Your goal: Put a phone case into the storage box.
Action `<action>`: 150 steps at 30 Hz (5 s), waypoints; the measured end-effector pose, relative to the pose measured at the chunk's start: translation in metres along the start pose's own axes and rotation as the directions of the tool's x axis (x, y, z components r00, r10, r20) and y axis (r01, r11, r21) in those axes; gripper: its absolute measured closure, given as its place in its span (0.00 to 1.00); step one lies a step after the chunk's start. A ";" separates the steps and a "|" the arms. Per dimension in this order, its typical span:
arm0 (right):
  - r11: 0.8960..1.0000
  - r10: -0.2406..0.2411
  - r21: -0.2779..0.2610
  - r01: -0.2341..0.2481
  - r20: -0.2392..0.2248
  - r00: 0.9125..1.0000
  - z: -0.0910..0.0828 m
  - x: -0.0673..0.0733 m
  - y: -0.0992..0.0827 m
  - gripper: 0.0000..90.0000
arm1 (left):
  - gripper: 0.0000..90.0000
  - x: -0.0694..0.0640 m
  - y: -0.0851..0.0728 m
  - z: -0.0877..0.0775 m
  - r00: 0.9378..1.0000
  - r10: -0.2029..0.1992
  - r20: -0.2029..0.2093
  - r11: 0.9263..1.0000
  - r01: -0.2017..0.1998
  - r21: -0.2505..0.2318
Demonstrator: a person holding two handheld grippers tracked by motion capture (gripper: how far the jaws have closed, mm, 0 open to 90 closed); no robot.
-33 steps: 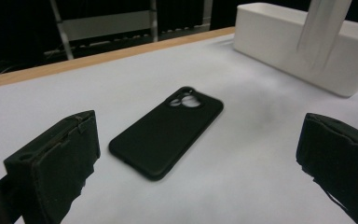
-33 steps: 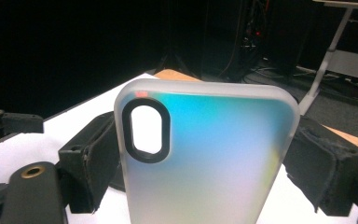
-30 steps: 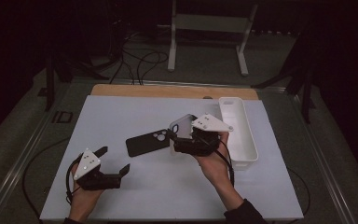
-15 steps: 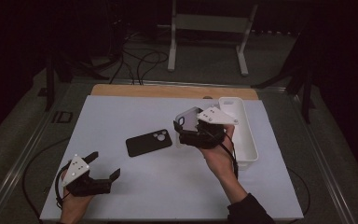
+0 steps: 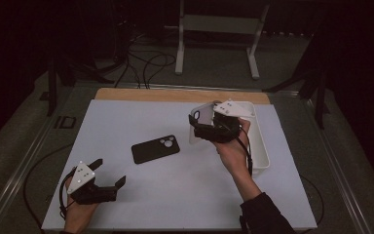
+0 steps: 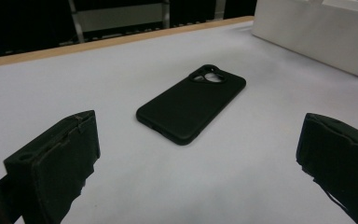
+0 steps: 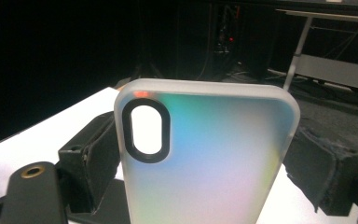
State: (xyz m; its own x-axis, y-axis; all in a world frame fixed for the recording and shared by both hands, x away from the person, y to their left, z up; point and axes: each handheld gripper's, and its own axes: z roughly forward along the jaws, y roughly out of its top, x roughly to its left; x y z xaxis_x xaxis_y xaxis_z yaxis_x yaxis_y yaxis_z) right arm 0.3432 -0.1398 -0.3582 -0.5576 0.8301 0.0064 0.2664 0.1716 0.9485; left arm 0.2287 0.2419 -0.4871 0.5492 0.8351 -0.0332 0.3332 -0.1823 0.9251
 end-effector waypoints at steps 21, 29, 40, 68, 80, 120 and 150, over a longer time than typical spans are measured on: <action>0.999 0.006 0.039 -0.009 0.083 0.997 0.015 -0.034 0.012 0.18 | 0.00 -0.002 0.000 0.002 1.000 -0.002 -0.001 1.000 0.002 0.006; 0.999 0.009 0.045 -0.014 0.109 0.994 0.018 -0.045 0.015 0.18 | 0.00 -0.002 -0.001 0.002 1.000 0.000 0.002 1.000 0.000 0.009; 0.999 0.018 0.043 -0.025 0.158 0.987 0.018 -0.061 0.022 0.18 | 0.00 -0.003 -0.001 0.002 1.000 0.002 0.000 1.000 -0.002 0.010; 0.994 0.057 0.073 -0.082 0.293 0.955 0.027 -0.107 0.023 0.18 | 0.00 -0.004 -0.001 0.002 1.000 0.003 -0.004 1.000 -0.003 0.009; 0.988 0.086 0.087 -0.124 0.358 0.930 0.027 -0.130 0.016 0.18 | 0.00 -0.004 -0.001 0.002 1.000 -0.002 -0.008 1.000 0.002 0.006; 0.941 0.125 0.225 -0.254 0.465 0.877 0.070 -0.168 -0.039 0.18 | 0.00 -0.004 -0.001 0.001 1.000 0.001 -0.002 1.000 -0.001 0.005; 0.939 0.163 0.190 -0.285 0.484 0.860 0.081 -0.175 -0.049 0.12 | 0.00 -0.006 -0.001 0.001 1.000 0.007 -0.001 1.000 -0.007 0.006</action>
State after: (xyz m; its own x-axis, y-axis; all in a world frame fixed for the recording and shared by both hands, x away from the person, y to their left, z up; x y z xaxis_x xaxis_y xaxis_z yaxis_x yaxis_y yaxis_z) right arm 0.4914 -0.2508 -0.4314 -0.0555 0.9984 0.0066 0.5588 0.0256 0.8289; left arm 0.2260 0.2367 -0.4885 0.5507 0.8343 -0.0260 0.3337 -0.1914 0.9231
